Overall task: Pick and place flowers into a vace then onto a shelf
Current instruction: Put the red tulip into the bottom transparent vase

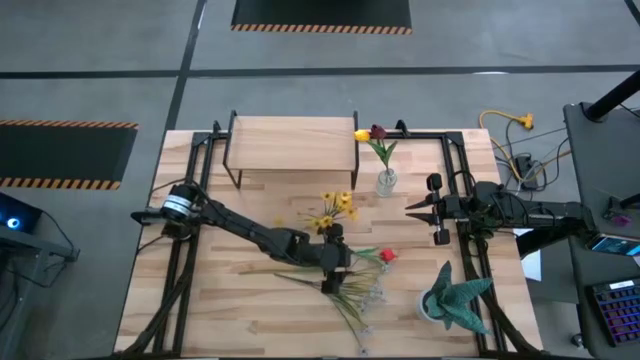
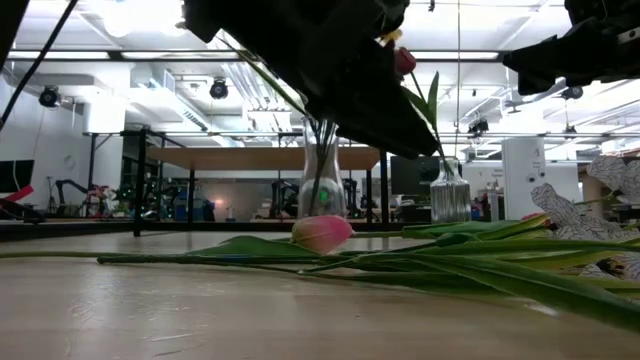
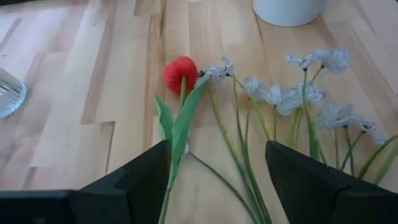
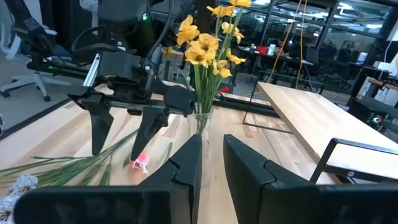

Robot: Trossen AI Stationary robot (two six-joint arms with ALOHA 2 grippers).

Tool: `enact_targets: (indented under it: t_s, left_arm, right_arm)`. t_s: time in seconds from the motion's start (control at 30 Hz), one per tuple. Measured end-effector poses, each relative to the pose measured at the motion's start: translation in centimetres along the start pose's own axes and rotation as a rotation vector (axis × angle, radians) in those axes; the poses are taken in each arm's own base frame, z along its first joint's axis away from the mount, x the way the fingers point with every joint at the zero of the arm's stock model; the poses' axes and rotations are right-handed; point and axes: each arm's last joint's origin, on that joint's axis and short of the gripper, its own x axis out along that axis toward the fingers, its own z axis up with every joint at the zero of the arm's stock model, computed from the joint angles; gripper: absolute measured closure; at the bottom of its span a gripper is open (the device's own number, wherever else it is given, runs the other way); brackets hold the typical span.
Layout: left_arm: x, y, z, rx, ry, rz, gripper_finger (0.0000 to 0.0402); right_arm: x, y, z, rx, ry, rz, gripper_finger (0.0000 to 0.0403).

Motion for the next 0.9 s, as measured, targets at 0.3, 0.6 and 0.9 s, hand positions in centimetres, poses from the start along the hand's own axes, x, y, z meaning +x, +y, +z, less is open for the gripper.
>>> enact_targets:
  t_s: [0.3,0.6,0.9]
  left_arm:
    - [-2.9,1.4,1.6,-0.008,0.005,0.023,0.0157]
    - [-5.5,2.6,2.7,-0.02,0.004,0.034,0.0157]
    - [-8.1,-1.6,3.6,-0.063,-0.071,-0.068,0.0157]
  right_arm:
    - [0.0,0.0,-0.1,0.001,0.006,0.001,0.0346]
    - [0.0,0.0,-0.1,0.001,0.007,0.001,0.0346]
    - [0.1,0.0,-0.1,0.001,0.01,0.002,0.0346]
